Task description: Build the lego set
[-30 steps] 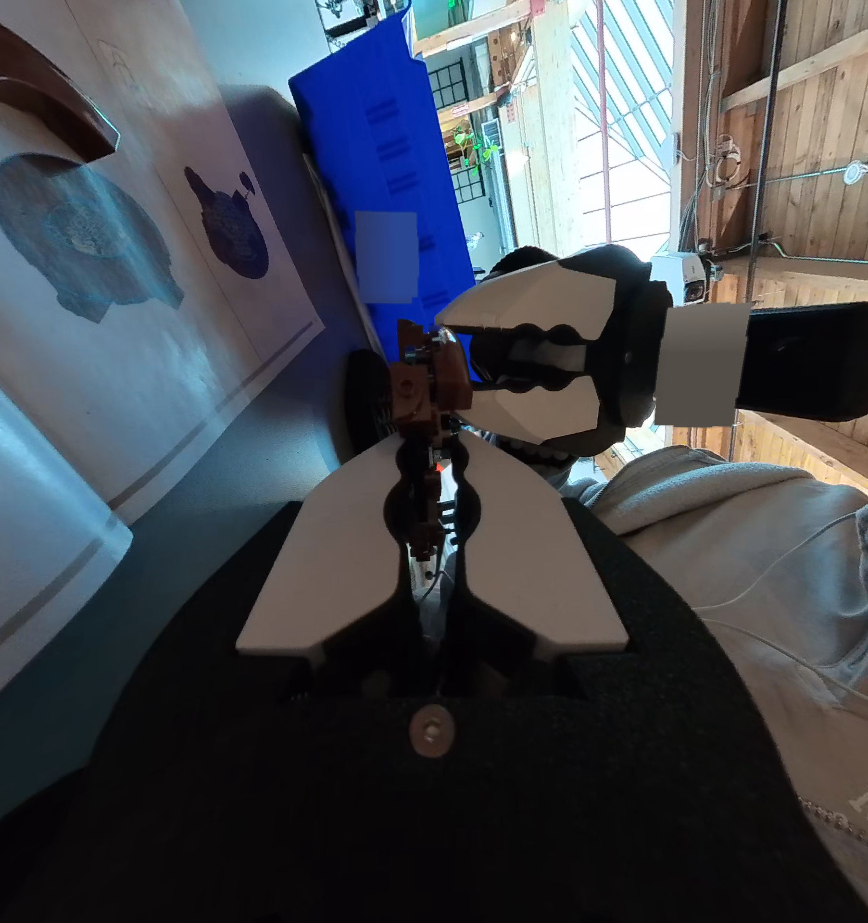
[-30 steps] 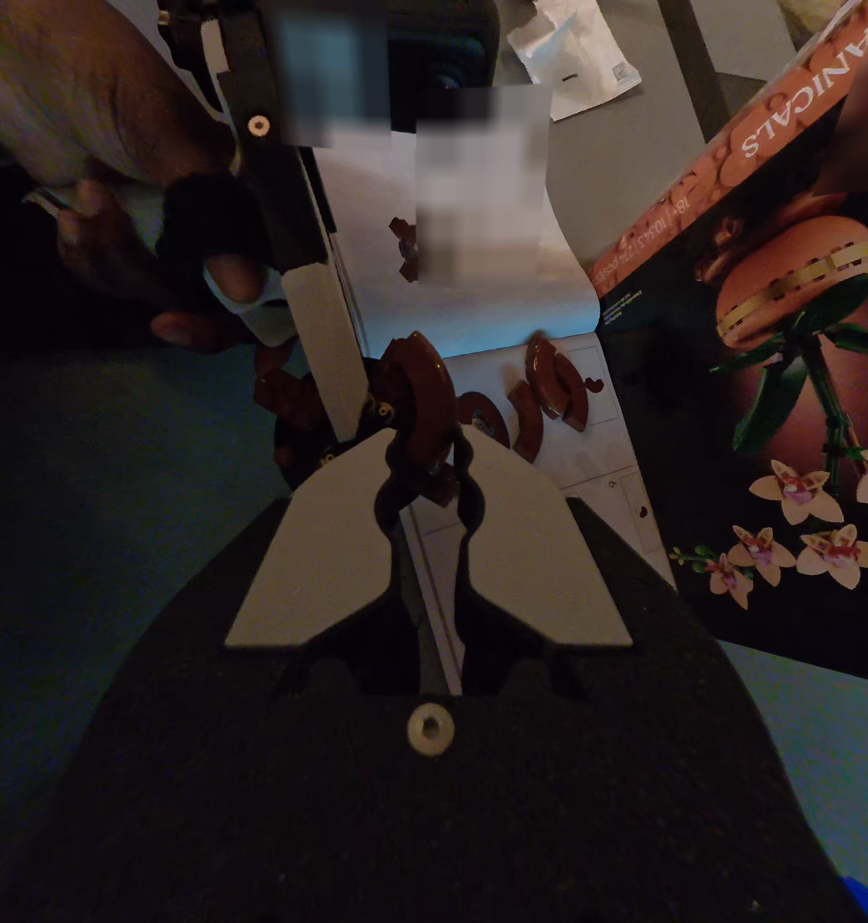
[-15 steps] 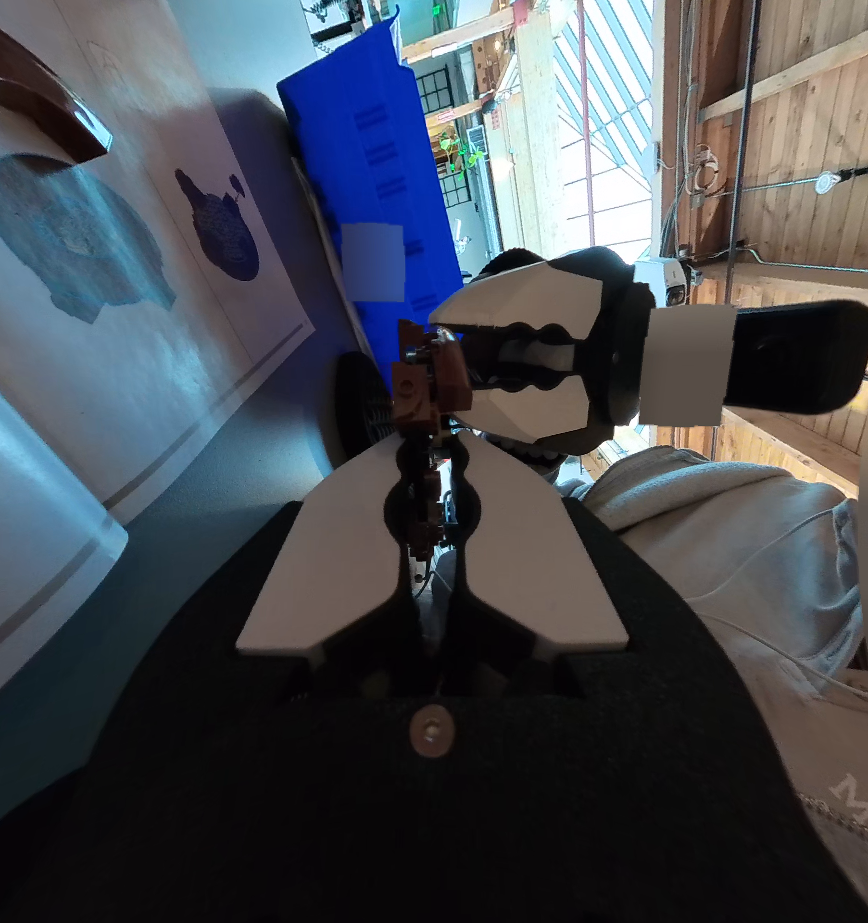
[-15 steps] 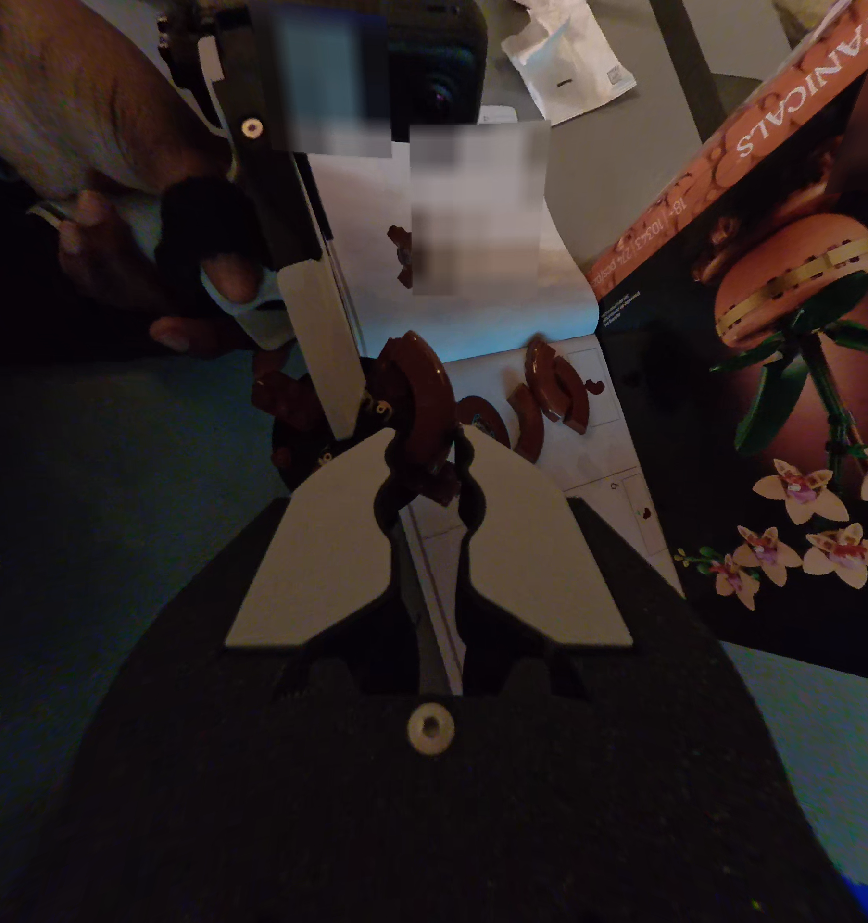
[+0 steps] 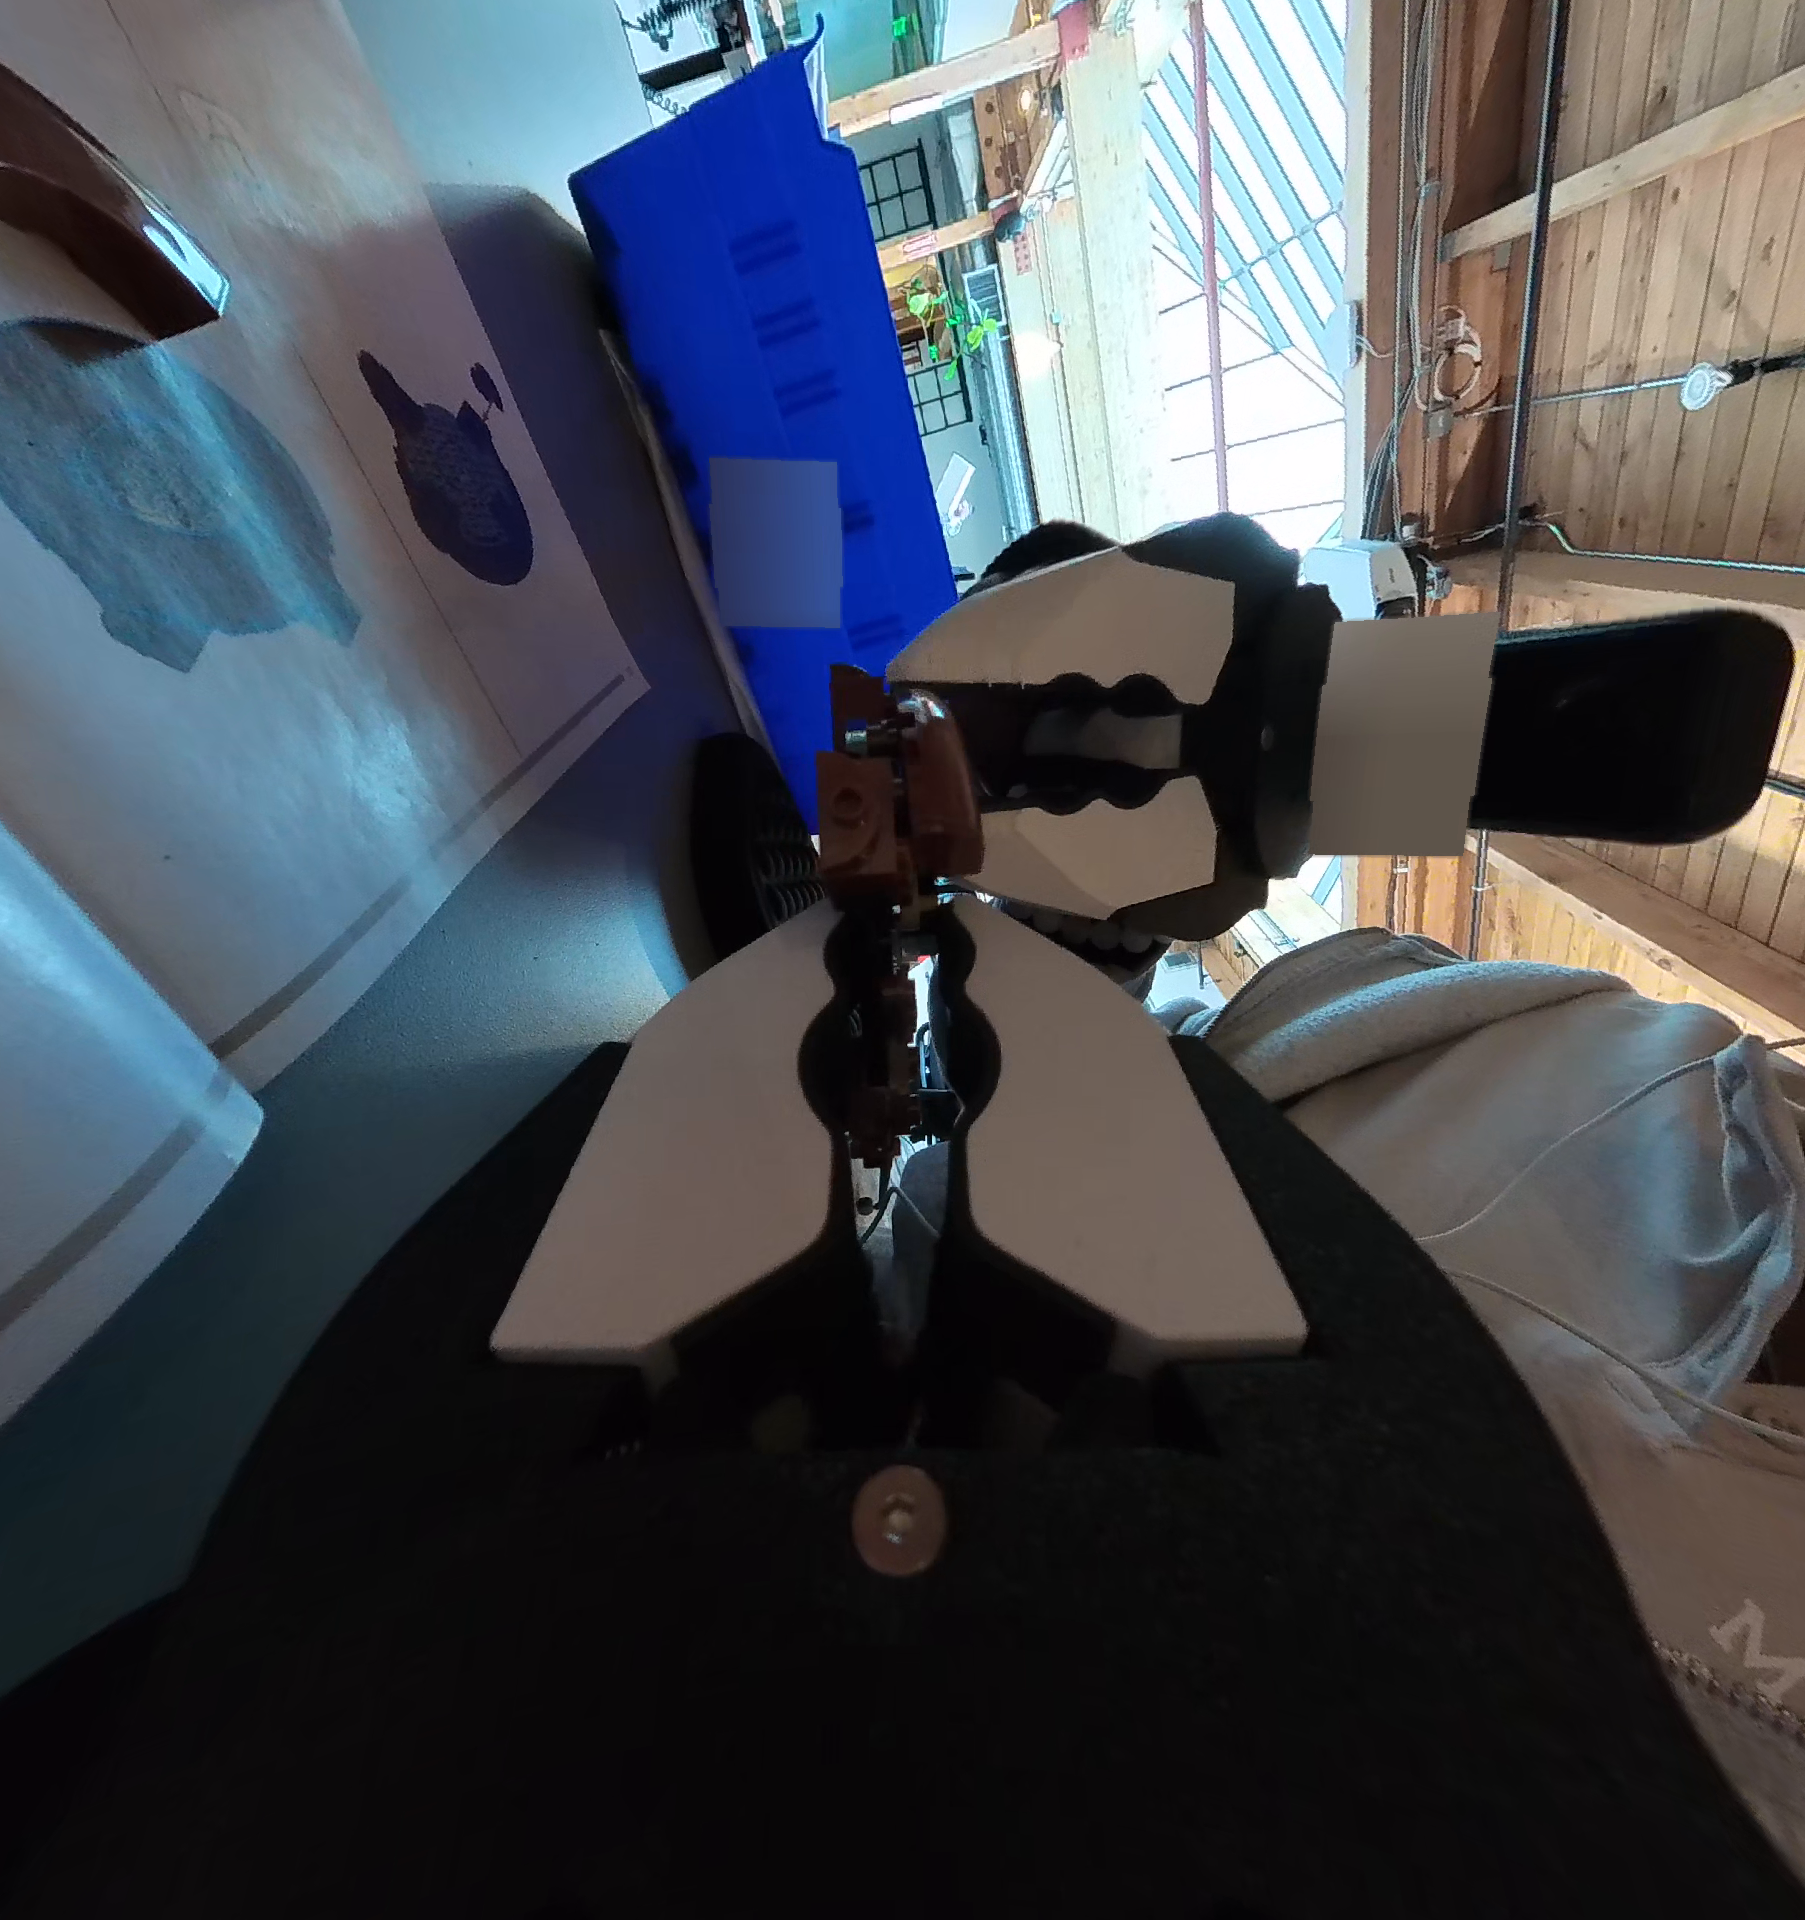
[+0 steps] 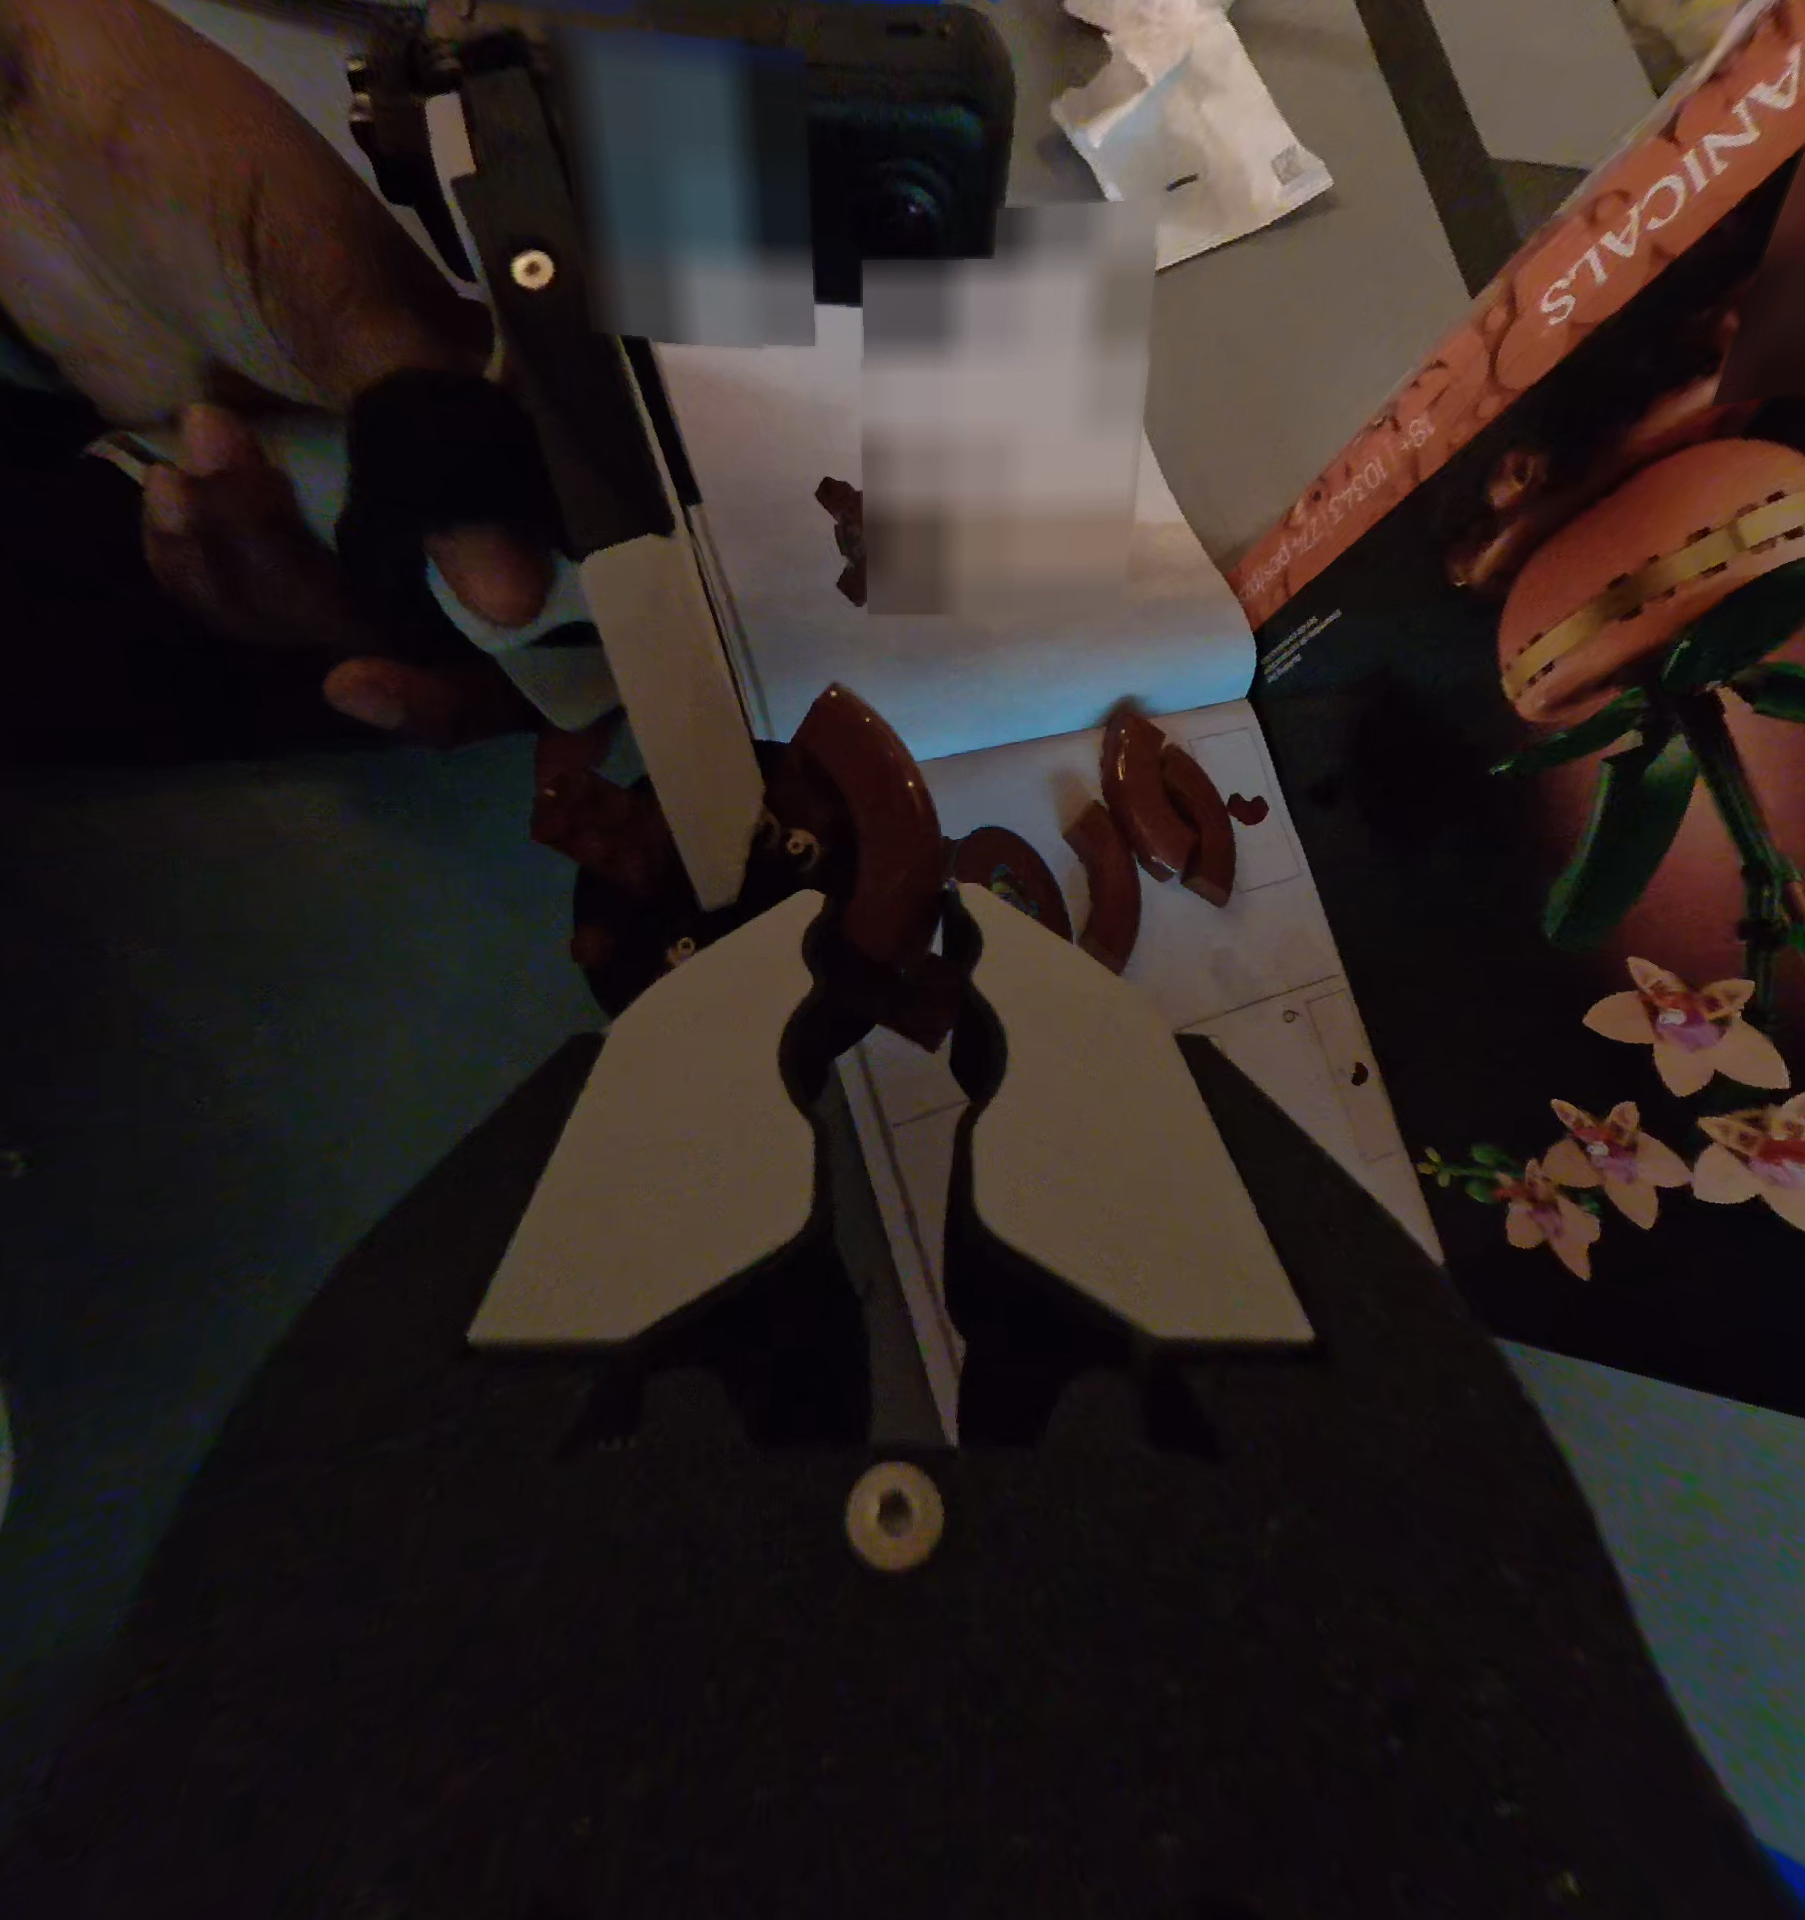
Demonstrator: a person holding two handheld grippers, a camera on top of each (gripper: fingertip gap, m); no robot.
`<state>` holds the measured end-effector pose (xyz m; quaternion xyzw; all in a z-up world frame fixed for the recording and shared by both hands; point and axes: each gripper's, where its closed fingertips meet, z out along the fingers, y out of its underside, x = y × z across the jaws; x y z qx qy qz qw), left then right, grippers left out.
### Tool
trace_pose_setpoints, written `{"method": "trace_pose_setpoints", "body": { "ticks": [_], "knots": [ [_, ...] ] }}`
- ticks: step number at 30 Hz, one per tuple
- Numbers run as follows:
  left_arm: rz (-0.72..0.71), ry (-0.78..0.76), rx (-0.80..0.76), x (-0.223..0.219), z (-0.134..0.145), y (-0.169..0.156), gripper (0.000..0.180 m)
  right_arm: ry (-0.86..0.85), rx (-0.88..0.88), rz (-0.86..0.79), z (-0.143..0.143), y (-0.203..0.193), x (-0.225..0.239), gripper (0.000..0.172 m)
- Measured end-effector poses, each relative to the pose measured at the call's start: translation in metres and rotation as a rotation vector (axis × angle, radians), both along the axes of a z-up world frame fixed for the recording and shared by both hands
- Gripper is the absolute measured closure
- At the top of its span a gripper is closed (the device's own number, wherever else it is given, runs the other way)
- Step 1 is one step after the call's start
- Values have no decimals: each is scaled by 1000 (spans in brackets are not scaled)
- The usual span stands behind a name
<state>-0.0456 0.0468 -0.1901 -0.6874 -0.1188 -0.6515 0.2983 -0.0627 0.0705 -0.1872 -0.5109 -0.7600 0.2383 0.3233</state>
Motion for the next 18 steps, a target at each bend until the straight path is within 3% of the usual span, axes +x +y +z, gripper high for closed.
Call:
{"method": "trace_pose_setpoints", "body": {
  "ticks": [18],
  "knots": [
    [-6,-29,14,-1,4,-1,168,-35,97,145,7,-1,-1,155]
  ]
}}
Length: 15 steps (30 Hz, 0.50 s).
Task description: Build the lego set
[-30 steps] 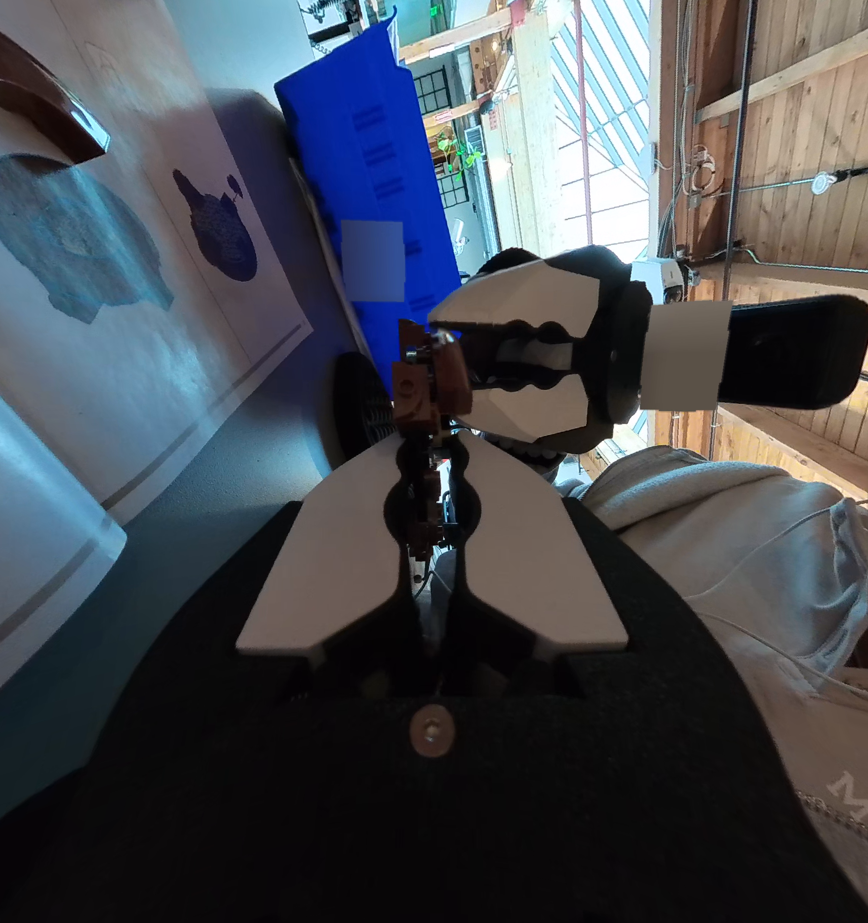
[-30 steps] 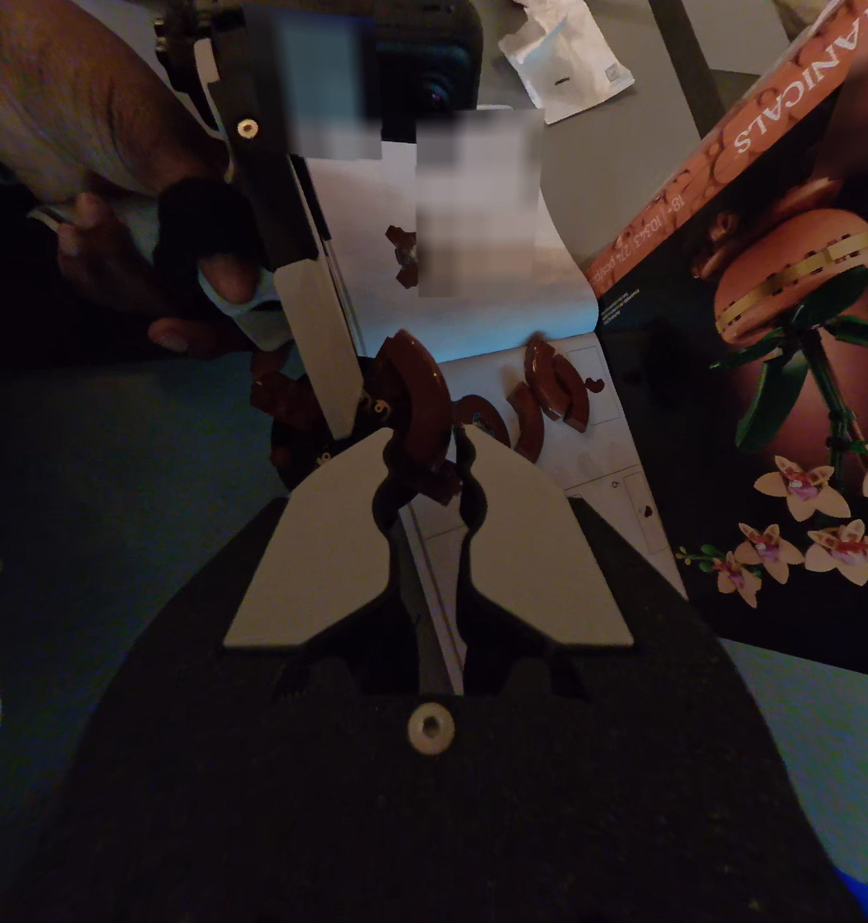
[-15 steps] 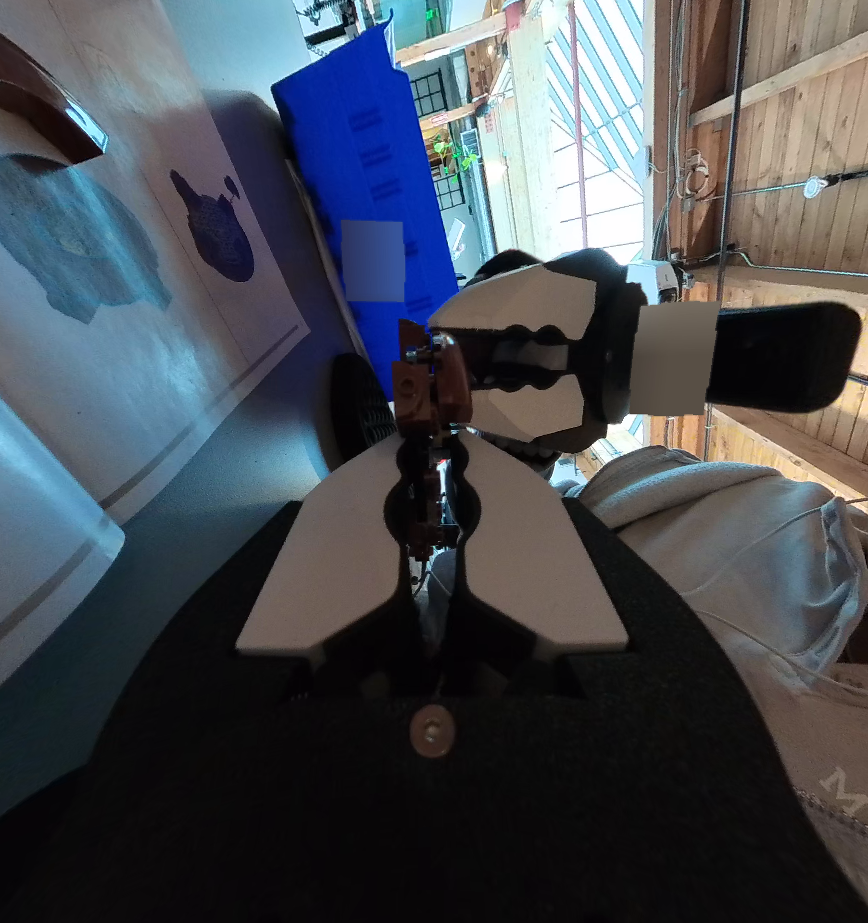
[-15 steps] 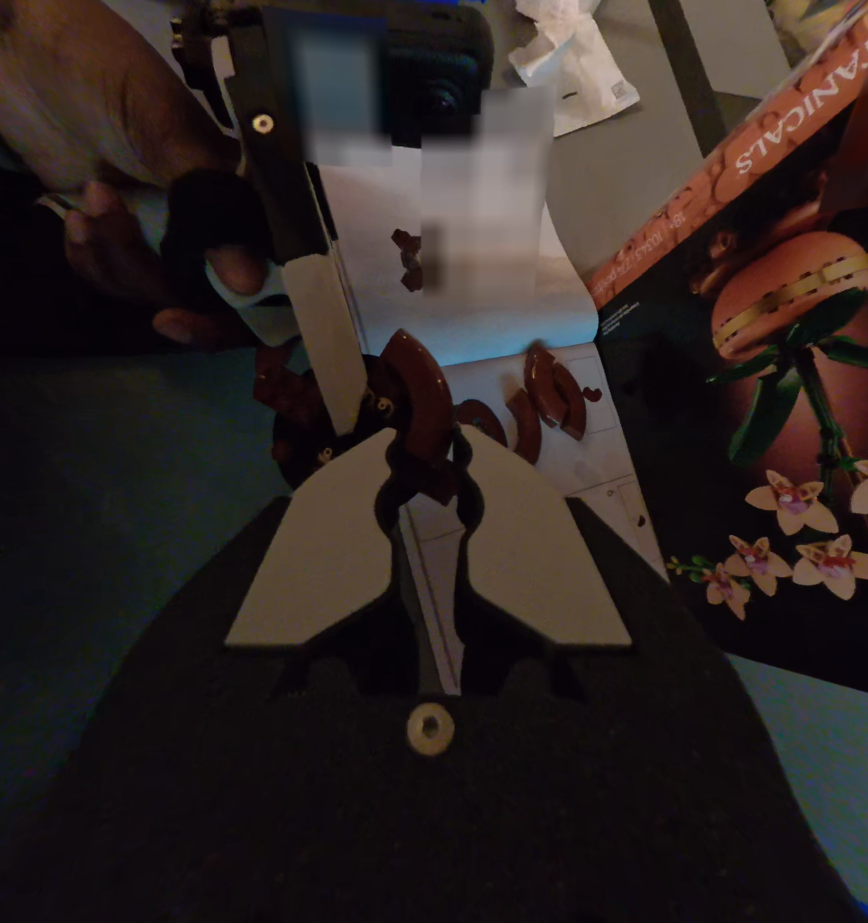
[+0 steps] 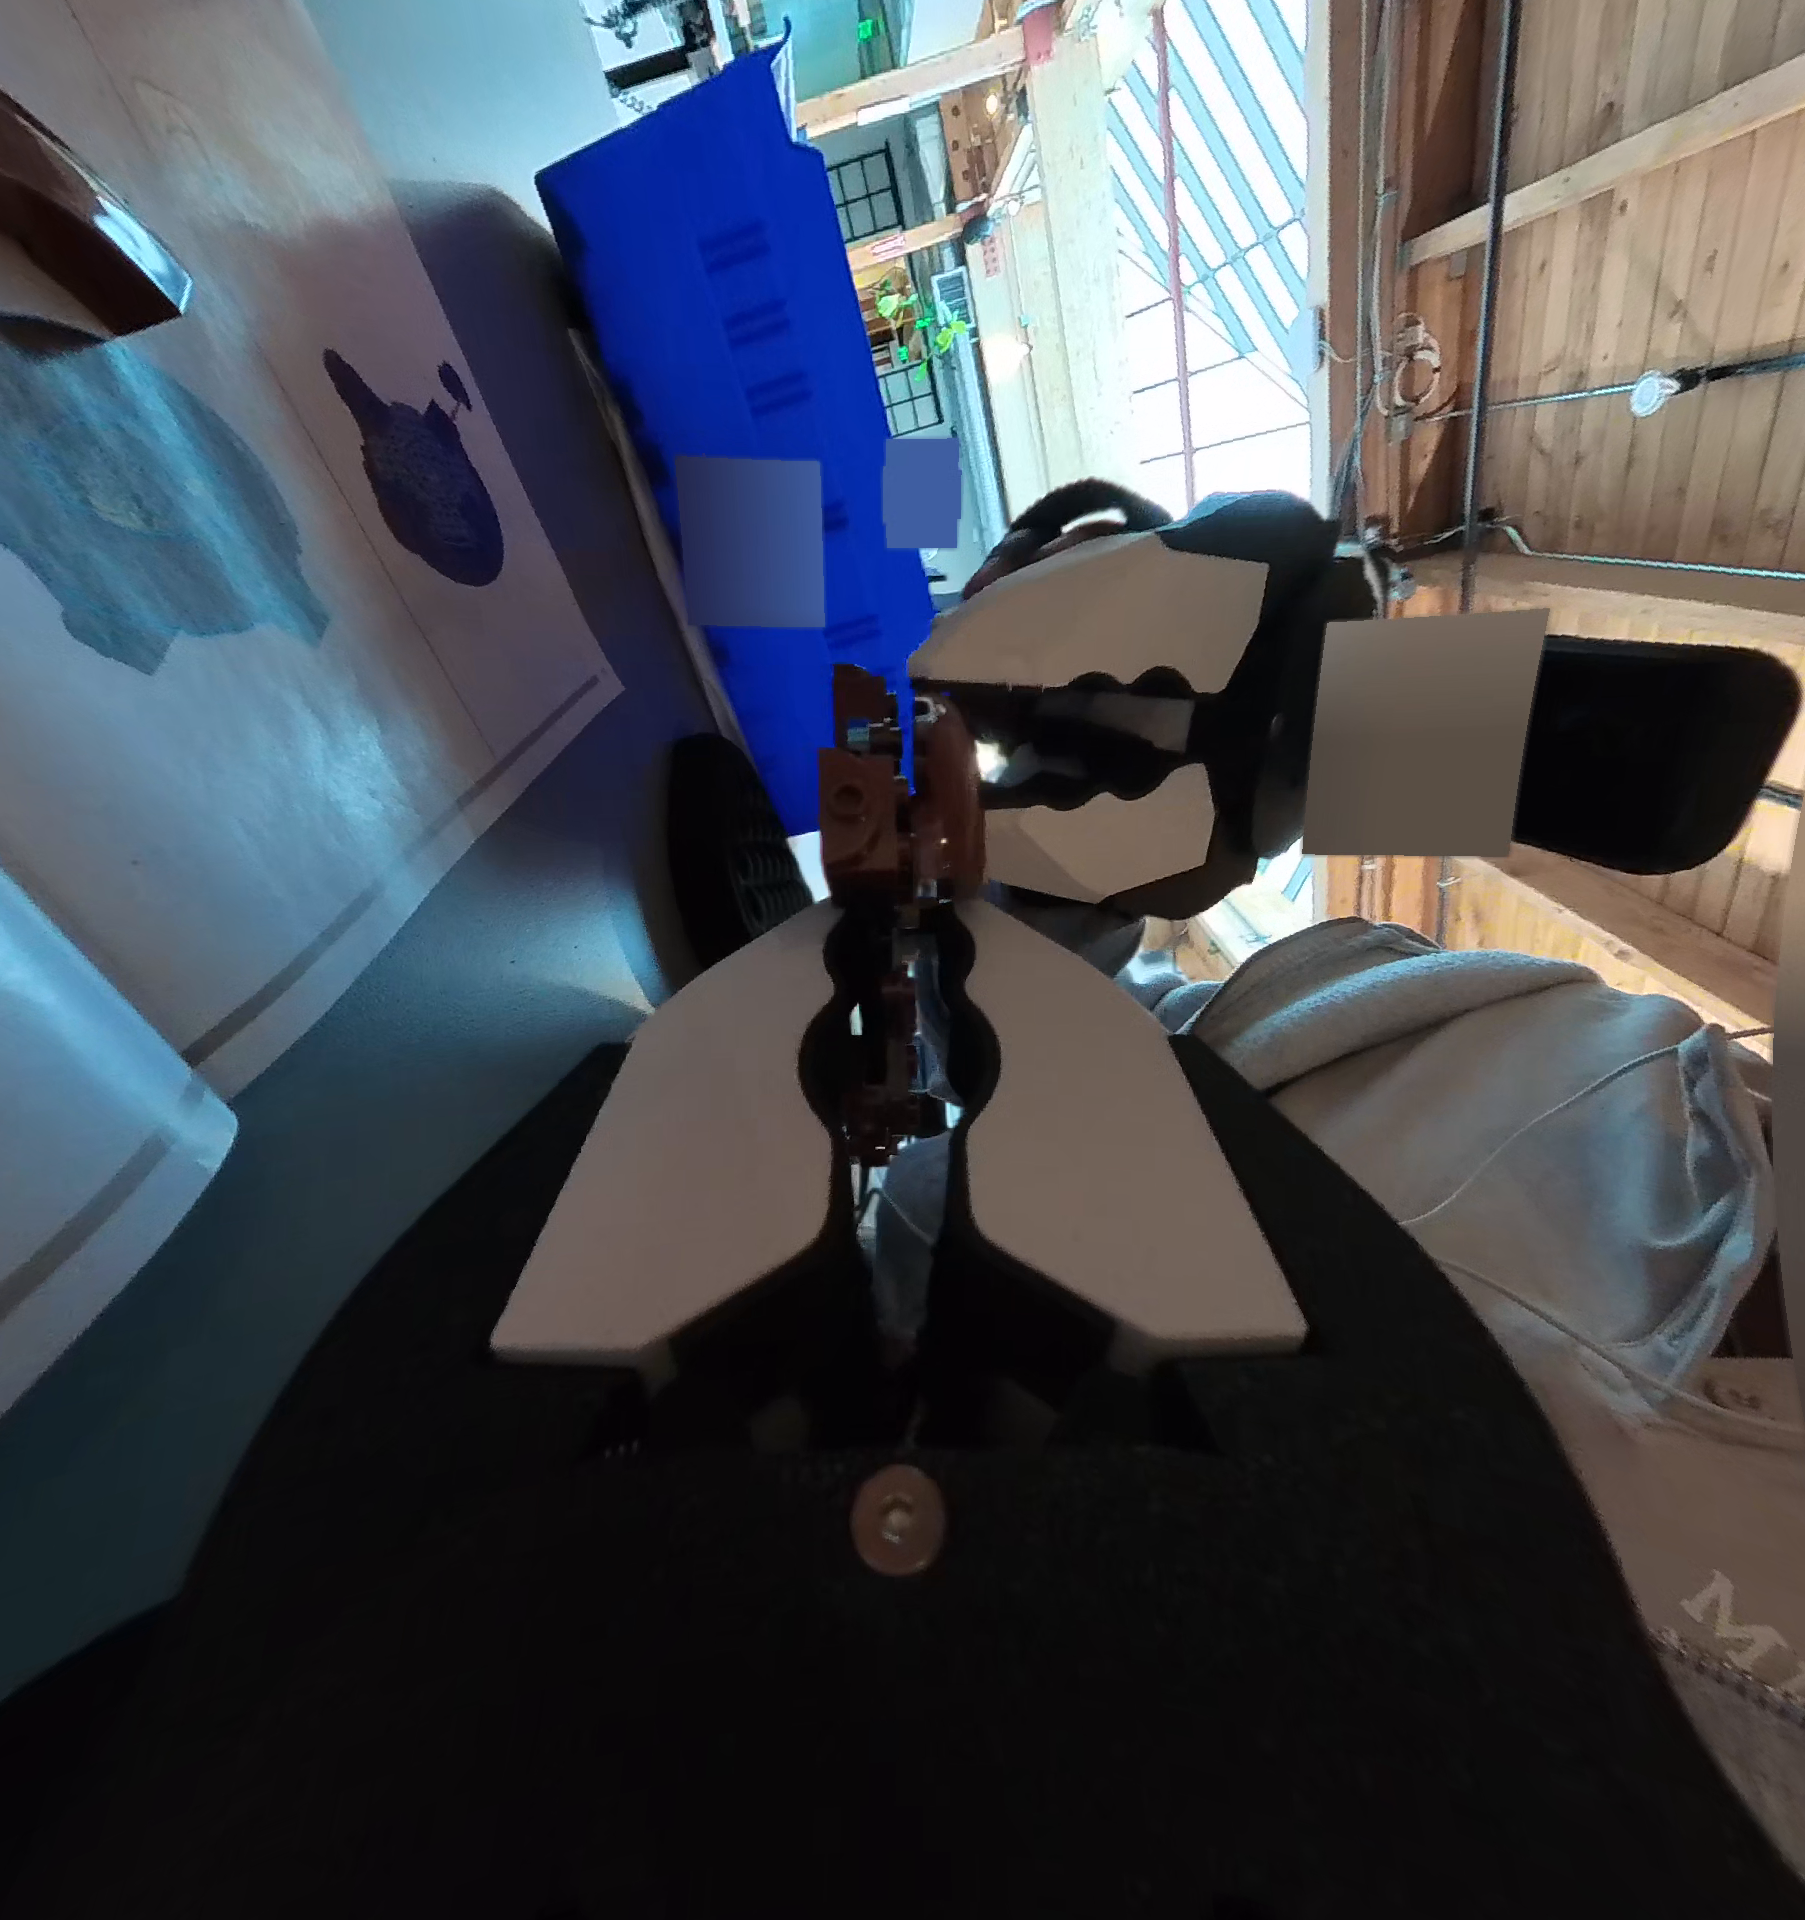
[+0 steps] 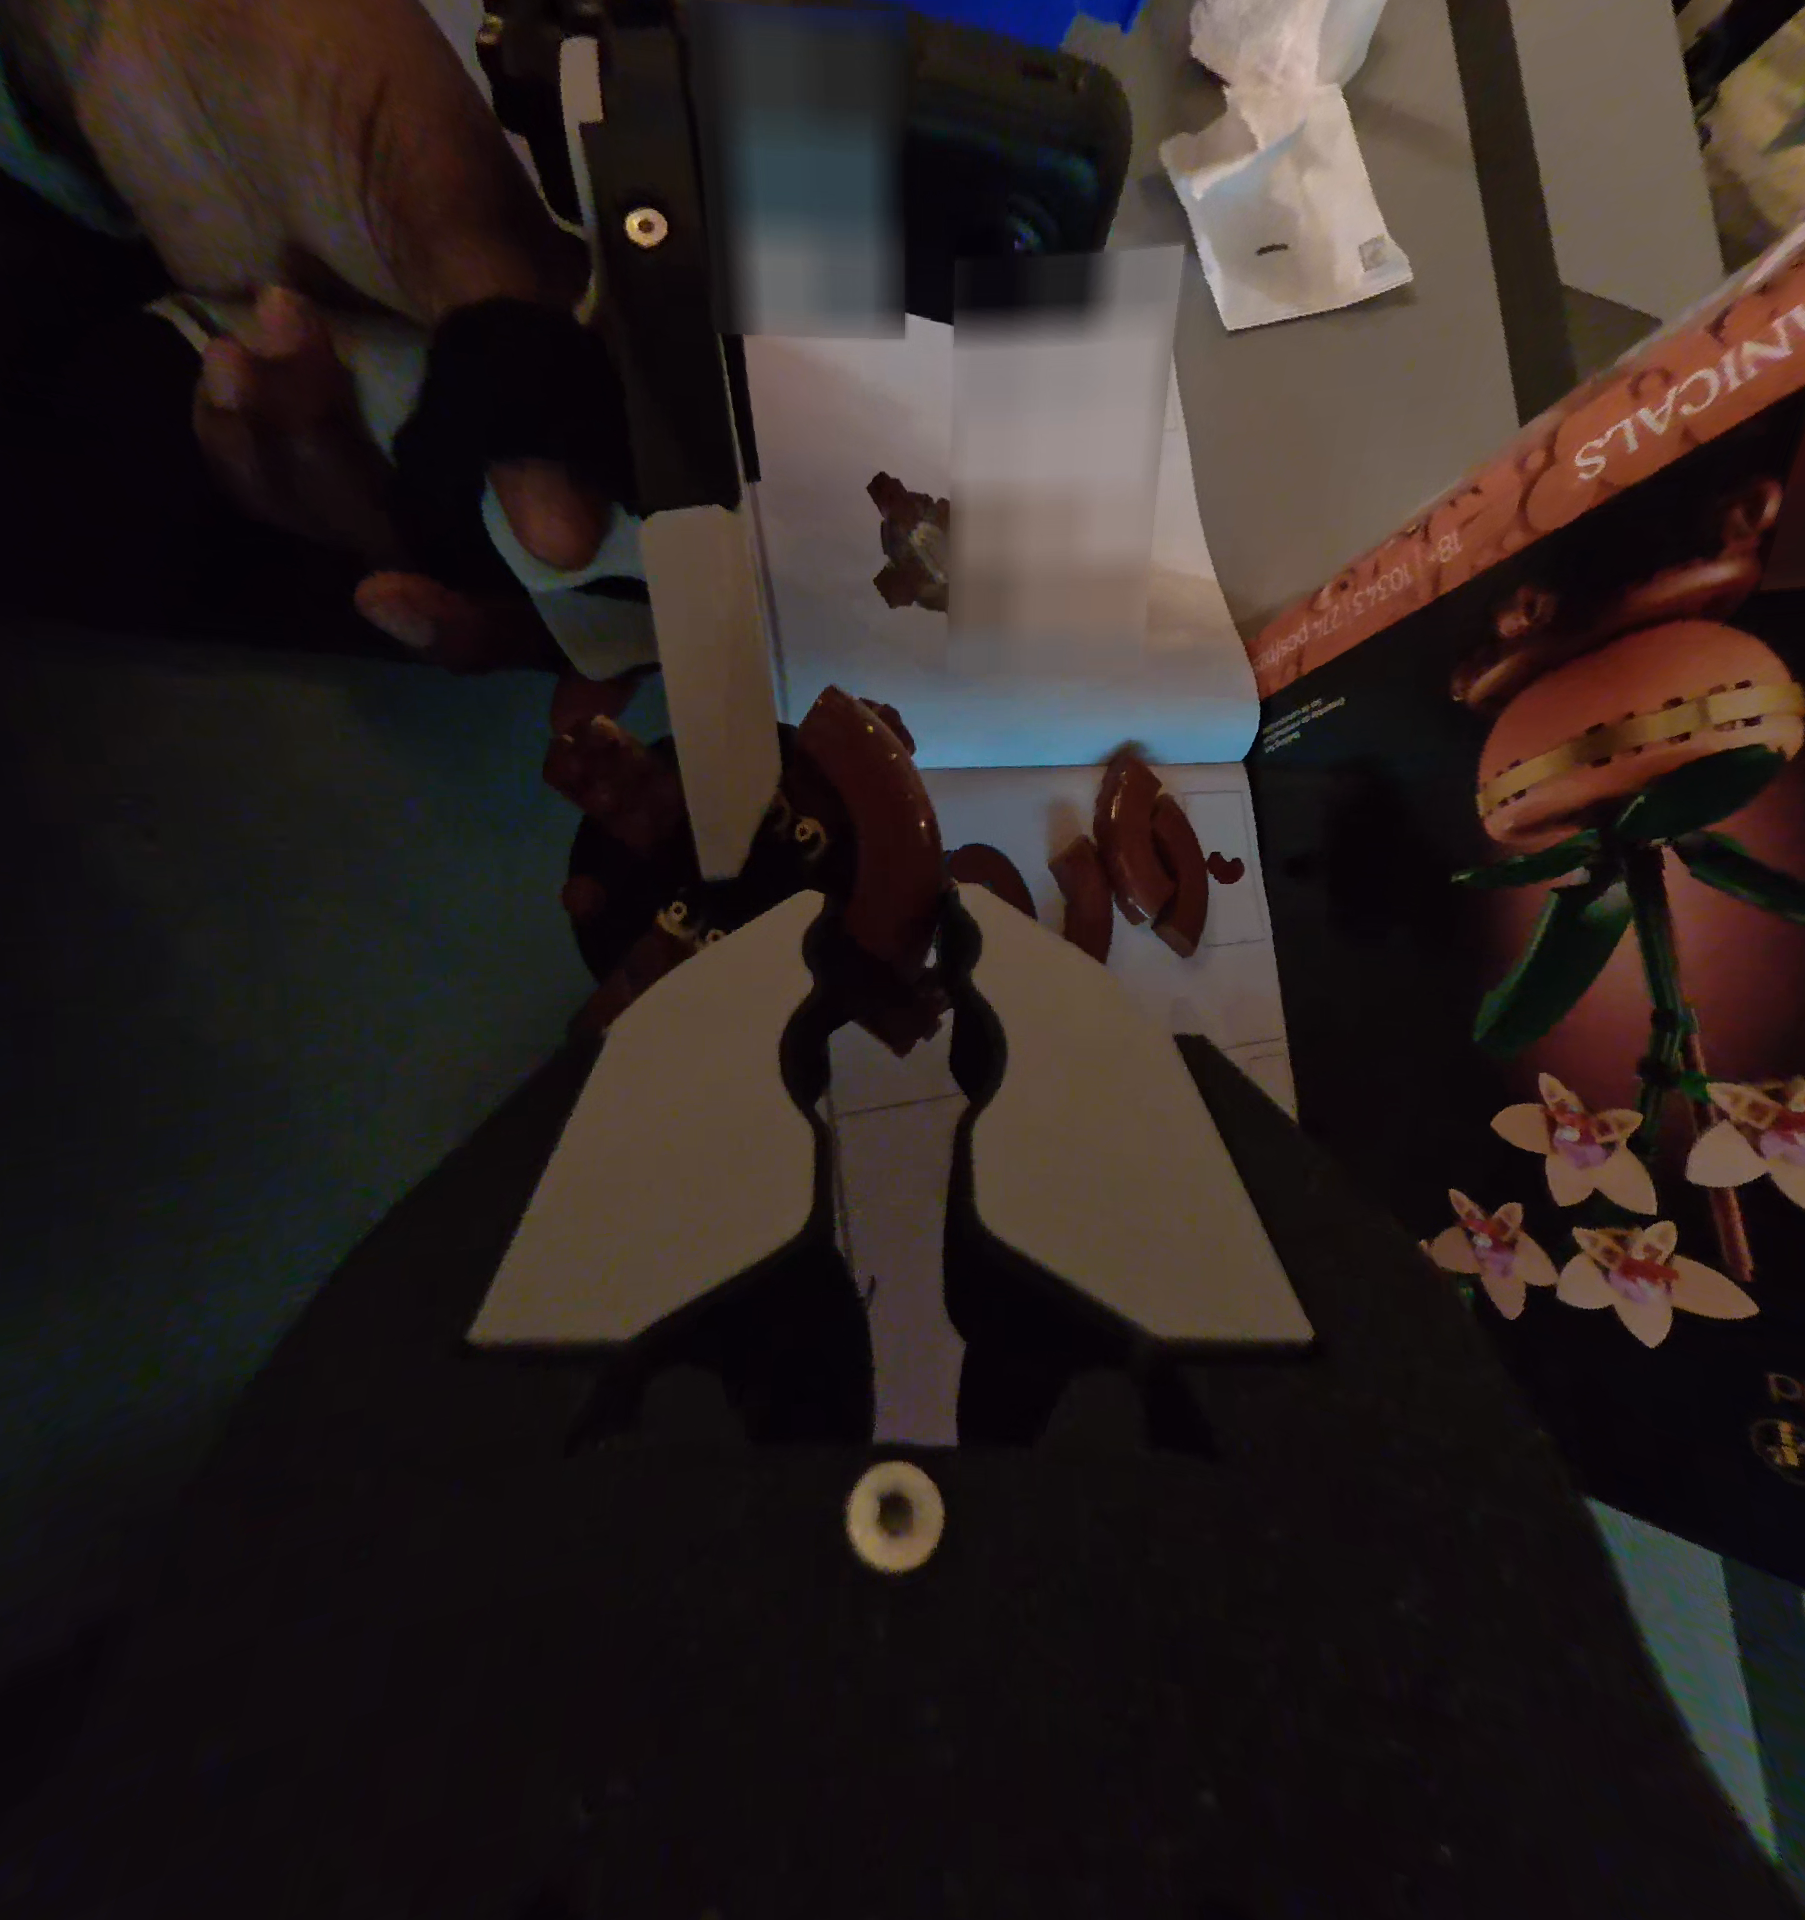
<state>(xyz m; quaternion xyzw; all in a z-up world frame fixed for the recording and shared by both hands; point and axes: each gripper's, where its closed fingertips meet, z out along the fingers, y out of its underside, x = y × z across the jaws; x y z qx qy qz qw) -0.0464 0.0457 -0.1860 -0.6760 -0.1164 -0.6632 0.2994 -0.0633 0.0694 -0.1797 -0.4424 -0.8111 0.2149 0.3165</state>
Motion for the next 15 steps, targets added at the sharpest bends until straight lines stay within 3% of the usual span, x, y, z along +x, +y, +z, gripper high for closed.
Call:
{"method": "trace_pose_setpoints", "body": {
  "ticks": [4,15],
  "knots": [
    [1,5,-7,0,-2,-1,168,1,48,-33,1,10,0,155],
    [6,13,-12,0,-3,0,168,-35,-62,-71,-4,7,4,155]
  ]
}}
